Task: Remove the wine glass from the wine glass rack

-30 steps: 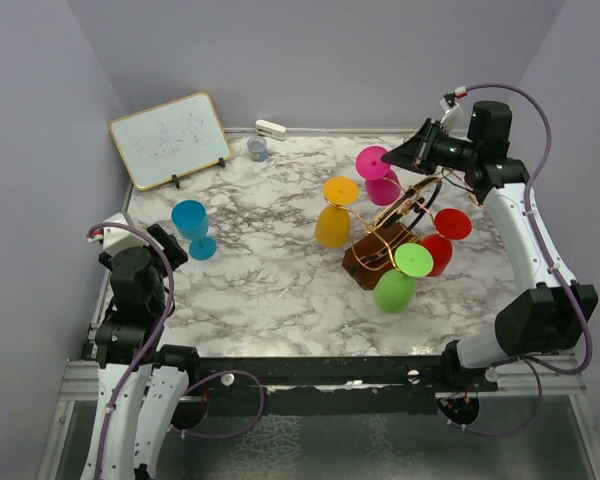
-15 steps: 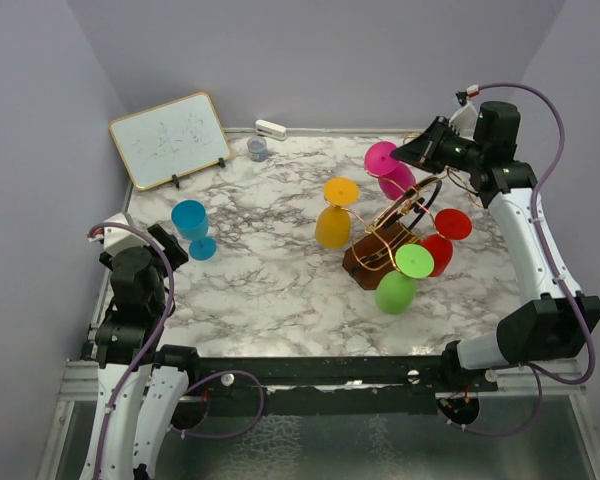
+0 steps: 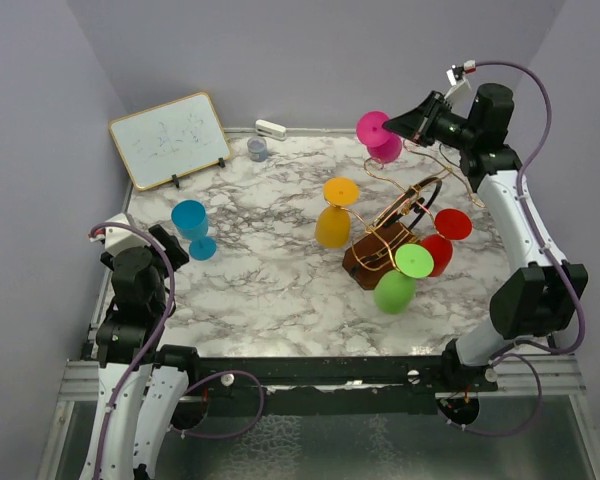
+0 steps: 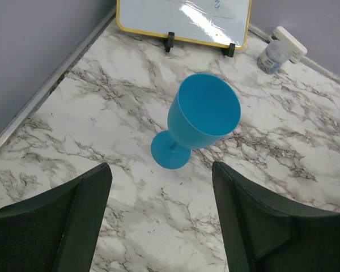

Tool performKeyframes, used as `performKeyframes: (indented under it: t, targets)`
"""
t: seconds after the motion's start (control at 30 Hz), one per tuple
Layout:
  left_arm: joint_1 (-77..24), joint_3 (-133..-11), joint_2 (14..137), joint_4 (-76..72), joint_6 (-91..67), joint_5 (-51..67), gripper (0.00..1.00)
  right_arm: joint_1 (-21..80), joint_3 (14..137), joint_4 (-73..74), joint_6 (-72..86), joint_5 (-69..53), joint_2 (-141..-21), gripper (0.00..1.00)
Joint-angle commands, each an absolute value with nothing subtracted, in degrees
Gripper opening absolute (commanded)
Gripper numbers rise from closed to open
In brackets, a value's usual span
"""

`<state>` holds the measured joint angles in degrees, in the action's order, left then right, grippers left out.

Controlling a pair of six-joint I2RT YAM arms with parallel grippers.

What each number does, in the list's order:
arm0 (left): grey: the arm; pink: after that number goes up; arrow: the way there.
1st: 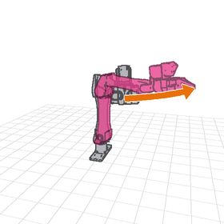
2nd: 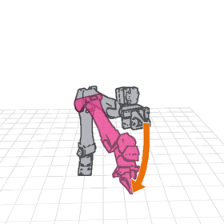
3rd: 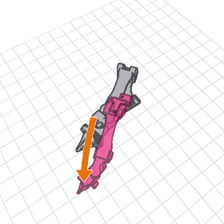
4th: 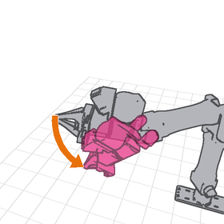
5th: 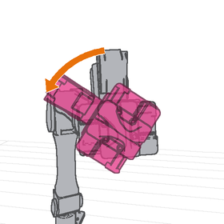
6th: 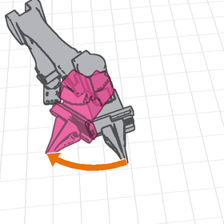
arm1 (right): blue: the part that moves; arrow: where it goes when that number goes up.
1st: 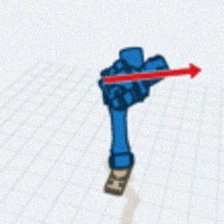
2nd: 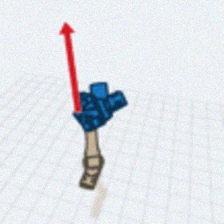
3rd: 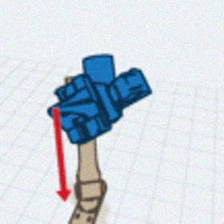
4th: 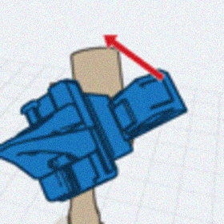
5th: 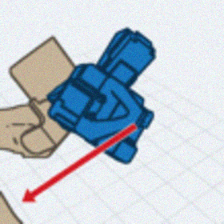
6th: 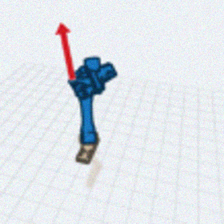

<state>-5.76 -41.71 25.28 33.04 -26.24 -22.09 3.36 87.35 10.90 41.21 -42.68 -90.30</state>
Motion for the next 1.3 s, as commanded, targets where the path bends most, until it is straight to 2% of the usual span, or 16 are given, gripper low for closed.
performKeyframes:
  t: [0.0,0.07,0.2,0.4,0.53,0.6,0.7,0.83,1.03,1.27]
  targets:
    - [-6.1,-41.3,25.0,31.9,-26.0,-20.8,0.74,9.1,93.7,2.6,31.8,-44.3,-86.1,0.01]
    - [-6.1,-41.2,25.0,31.8,-26.0,-20.5,0.74,17.5,94.7,4.9,22.2,-38.5,-82.8,0.01]
    - [-6.0,-41.3,25.4,31.7,-25.9,-20.5,0.74,42.7,92.6,9.0,1.7,-17.9,-76.4,0.01]
    - [-6.0,-42.8,28.4,30.6,-26.0,-17.9,0.75,69.9,79.8,9.4,-17.6,6.3,-67.1,0.01]
    - [-5.9,-49.1,30.2,32.8,-27.6,-15.1,0.77,89.4,71.2,9.2,-34.6,32.6,-69.0,0.01]
    - [-6.0,-55.0,32.1,36.2,-28.1,-12.7,0.78,95.7,63.6,2.5,-45.1,43.7,-70.9,0.01]
    - [-6.0,-65.1,35.8,43.3,-28.1,-6.7,0.79,99.8,49.1,-14.8,-61.6,53.8,-73.2,0.01]
    - [-8.1,-73.9,39.5,52.6,-29.4,0.1,0.79,100.8,36.5,-30.6,-74.1,55.1,-74.5,0.01]
    - [-9.9,-68.4,39.9,53.3,-31.3,17.9,0.79,102.9,27.8,-47.5,-90.6,53.0,-77.6,0.01]
    - [-11.1,-64.9,38.4,51.4,-32.8,23.4,0.79,104.8,28.0,-48.3,-93.0,52.4,-85.6,0.01]
